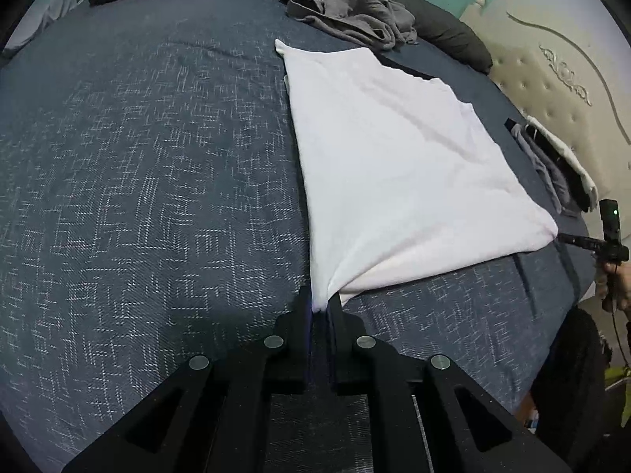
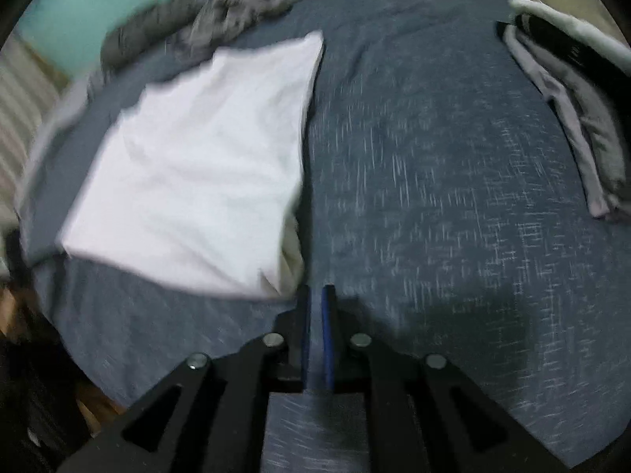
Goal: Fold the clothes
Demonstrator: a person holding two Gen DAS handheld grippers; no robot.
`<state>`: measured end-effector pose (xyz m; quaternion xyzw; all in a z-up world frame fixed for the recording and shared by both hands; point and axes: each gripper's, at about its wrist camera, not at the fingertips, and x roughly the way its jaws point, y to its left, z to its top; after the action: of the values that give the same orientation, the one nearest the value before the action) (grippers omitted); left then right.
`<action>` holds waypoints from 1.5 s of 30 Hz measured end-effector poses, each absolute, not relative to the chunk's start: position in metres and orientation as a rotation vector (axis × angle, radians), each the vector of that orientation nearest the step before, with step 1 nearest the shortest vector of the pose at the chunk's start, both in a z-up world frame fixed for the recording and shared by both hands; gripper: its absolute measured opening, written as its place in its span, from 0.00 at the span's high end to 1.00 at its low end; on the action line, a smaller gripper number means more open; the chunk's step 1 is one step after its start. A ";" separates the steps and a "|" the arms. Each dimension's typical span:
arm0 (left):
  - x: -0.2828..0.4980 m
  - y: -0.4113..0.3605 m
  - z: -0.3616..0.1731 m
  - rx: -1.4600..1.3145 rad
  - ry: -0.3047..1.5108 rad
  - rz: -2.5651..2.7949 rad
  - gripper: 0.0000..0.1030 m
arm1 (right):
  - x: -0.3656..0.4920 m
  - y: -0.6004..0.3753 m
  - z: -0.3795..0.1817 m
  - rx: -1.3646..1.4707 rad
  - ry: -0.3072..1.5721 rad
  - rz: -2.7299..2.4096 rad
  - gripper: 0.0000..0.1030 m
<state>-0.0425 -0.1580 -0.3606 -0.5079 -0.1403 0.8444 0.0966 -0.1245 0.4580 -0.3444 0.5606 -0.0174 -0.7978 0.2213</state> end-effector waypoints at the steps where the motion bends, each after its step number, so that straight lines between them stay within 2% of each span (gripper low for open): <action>1: -0.042 -0.158 -0.359 -1.499 -0.421 2.502 0.92 | -0.126 0.459 -0.341 1.528 -0.099 -2.209 0.65; 2: -0.042 -0.159 -0.358 -1.494 -0.427 2.504 0.91 | -0.126 0.457 -0.341 1.515 -0.121 -2.206 0.56; 6: -0.039 -0.168 -0.349 -1.442 -0.508 2.526 0.88 | -0.131 0.443 -0.346 1.506 -0.164 -2.183 0.56; 9: -0.035 -0.182 -0.340 -1.363 -0.622 2.566 0.72 | -0.131 0.437 -0.352 1.512 -0.180 -2.164 0.58; 10: -0.035 -0.186 -0.339 -1.338 -0.667 2.569 0.63 | -0.132 0.434 -0.356 1.518 -0.187 -2.155 0.64; 11: -0.037 -0.188 -0.342 -1.328 -0.713 2.554 0.59 | -0.130 0.433 -0.356 1.527 -0.186 -2.156 0.72; 12: -0.040 -0.188 -0.347 -1.332 -0.752 2.531 0.59 | -0.128 0.433 -0.357 1.536 -0.186 -2.156 0.75; 14: -0.046 -0.185 -0.358 -1.368 -0.786 2.491 0.59 | -0.130 0.432 -0.362 1.543 -0.199 -2.157 0.88; 17: -0.055 -0.176 -0.369 -1.434 -0.749 2.462 0.61 | -0.130 0.432 -0.364 1.547 -0.212 -2.156 0.95; 18: -0.057 -0.173 -0.372 -1.452 -0.736 2.454 0.65 | -0.130 0.432 -0.365 1.552 -0.200 -2.157 0.95; 19: -0.057 -0.171 -0.374 -1.469 -0.723 2.447 0.83 | -0.129 0.431 -0.365 1.558 -0.184 -2.155 0.96; 20: -0.057 -0.169 -0.376 -1.486 -0.710 2.439 0.96 | -0.129 0.431 -0.366 1.561 -0.177 -2.157 0.97; 34: -0.052 -0.170 -0.364 -1.430 -0.665 2.456 0.97 | -0.126 0.443 -0.363 1.524 -0.247 -2.153 0.97; 36: -0.051 -0.165 -0.363 -1.438 -0.622 2.450 0.94 | -0.127 0.441 -0.363 1.521 -0.248 -2.146 0.96; 37: -0.049 -0.164 -0.361 -1.442 -0.596 2.452 0.89 | -0.127 0.439 -0.362 1.520 -0.249 -2.144 0.95; 38: -0.047 -0.162 -0.360 -1.447 -0.571 2.452 0.78 | -0.126 0.437 -0.362 1.518 -0.246 -2.140 0.91; 39: -0.045 -0.161 -0.359 -1.452 -0.545 2.452 0.70 | -0.126 0.436 -0.362 1.515 -0.237 -2.139 0.87; 40: -0.042 -0.160 -0.358 -1.455 -0.523 2.447 0.60 | -0.125 0.433 -0.362 1.516 -0.213 -2.134 0.78; 41: -0.040 -0.158 -0.359 -1.460 -0.505 2.439 0.59 | -0.124 0.430 -0.362 1.517 -0.189 -2.130 0.73; 45: -0.042 -0.144 -0.368 -1.520 -0.383 2.432 0.59 | -0.120 0.419 -0.365 1.525 -0.112 -2.113 0.73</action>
<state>-0.0419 -0.1439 -0.3680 -0.5212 -0.1313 0.8341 0.1239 -0.1200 0.4186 -0.3654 0.5639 -0.0415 -0.7816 0.2636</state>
